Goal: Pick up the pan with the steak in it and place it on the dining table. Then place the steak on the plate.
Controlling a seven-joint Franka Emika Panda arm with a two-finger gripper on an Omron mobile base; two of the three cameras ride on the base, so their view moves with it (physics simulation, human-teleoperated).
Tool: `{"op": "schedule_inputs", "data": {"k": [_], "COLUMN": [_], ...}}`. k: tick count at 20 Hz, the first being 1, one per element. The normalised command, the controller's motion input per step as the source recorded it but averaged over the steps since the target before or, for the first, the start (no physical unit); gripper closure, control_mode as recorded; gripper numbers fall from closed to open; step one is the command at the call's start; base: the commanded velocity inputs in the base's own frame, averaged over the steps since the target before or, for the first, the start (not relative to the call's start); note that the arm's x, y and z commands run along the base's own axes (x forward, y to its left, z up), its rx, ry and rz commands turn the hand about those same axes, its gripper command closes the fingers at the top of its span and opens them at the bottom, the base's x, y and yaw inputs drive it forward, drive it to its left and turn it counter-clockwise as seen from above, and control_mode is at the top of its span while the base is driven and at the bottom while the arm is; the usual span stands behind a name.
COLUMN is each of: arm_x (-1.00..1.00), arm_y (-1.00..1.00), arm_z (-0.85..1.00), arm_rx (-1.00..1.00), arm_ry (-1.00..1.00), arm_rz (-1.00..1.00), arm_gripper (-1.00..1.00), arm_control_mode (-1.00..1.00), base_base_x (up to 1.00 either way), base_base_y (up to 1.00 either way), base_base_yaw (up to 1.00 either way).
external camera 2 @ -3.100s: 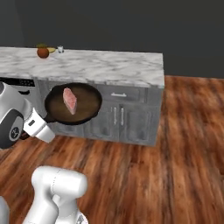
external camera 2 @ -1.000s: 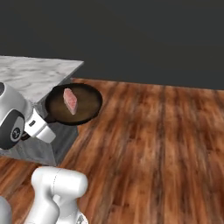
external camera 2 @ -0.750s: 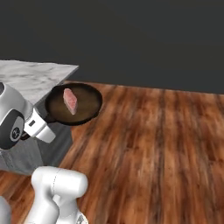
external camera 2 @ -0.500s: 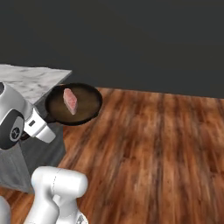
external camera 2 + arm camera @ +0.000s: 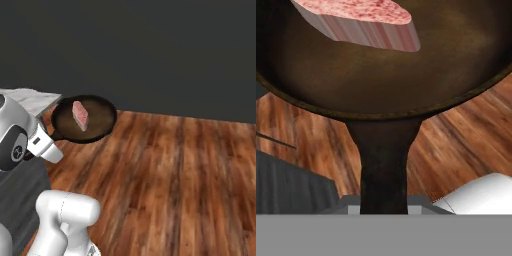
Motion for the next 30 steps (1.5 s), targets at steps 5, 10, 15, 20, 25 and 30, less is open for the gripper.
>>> {"op": "schedule_inputs", "data": {"k": [5,10,15,20,25,30], "arm_x": [0.0,0.0,0.0,0.0,0.0,0.0], "arm_y": [0.0,0.0,0.0,0.0,0.0,0.0], "arm_z": [0.0,0.0,0.0,0.0,0.0,0.0], "arm_rx": [0.0,0.0,0.0,0.0,0.0,0.0], "arm_ry": [0.0,0.0,0.0,0.0,0.0,0.0], "arm_rz": [0.0,0.0,0.0,0.0,0.0,0.0], "arm_gripper": [1.0,1.0,1.0,1.0,1.0,1.0], "arm_control_mode": [1.0,1.0,1.0,1.0,1.0,1.0], "base_base_x": [1.0,1.0,1.0,1.0,1.0,1.0], "base_base_y": [-0.33,-0.27,-0.21,-0.01,0.0,0.0], "base_base_yaw": [0.0,0.0,0.0,0.02,0.02,0.01]}}
